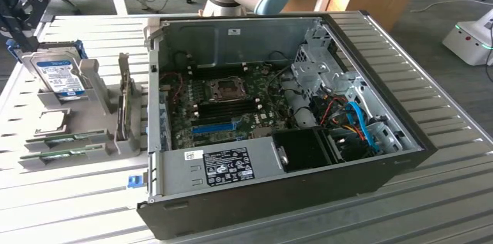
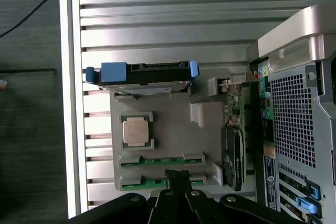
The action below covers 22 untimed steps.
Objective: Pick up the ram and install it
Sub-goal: 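Reach for the ram, then pick up the ram and move it above insertion slot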
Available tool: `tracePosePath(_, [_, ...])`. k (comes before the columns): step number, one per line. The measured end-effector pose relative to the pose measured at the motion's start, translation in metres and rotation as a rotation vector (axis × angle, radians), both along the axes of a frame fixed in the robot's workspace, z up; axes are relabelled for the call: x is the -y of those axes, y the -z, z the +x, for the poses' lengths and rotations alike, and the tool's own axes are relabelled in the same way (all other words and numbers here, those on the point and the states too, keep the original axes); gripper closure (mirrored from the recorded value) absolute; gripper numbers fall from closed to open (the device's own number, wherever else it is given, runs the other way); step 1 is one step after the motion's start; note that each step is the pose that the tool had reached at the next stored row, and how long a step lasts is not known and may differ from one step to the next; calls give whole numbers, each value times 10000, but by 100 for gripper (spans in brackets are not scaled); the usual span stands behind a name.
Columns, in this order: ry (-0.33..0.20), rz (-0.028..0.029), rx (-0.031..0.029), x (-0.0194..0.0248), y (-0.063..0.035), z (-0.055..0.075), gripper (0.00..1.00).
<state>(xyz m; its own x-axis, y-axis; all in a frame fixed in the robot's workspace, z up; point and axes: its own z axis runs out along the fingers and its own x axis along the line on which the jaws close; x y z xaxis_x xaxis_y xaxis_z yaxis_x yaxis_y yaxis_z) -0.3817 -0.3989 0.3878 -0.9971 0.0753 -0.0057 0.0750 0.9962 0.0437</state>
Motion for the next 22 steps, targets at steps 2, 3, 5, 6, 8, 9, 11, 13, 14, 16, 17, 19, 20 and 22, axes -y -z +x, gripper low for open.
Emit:
tracePosePath(2, [2, 1, 1, 6, 1, -2, 89])
tracePosePath(3, [0, 0, 1, 11, 0, -1, 89])
tracePosePath(5, [0, 0, 1, 21, 0, 0, 89])
tracePosePath(6, [0, 0, 0, 27, 0, 0, 89])
tracePosePath(8, [0, 0, 1, 39, 0, 0, 89])
tracePosePath(9, [0, 0, 1, 44, 0, 0, 89])
tracePosePath(11, [2, 0, 1, 44, 0, 0, 89])
tracePosePath(13, [0, 0, 1, 45, 0, 0, 89])
tracePosePath(14, [0, 0, 1, 45, 0, 0, 89])
tracePosePath(16, [0, 0, 1, 44, 0, 0, 89])
tracePosePath(17, [0, 1, 1, 44, 0, 0, 89])
tracePosePath(19, [0, 0, 1, 45, 0, 0, 89])
tracePosePath(20, [0, 0, 1, 44, 0, 0, 89])
tracePosePath(22, [-13, 0, 2, 44, 0, 0, 89])
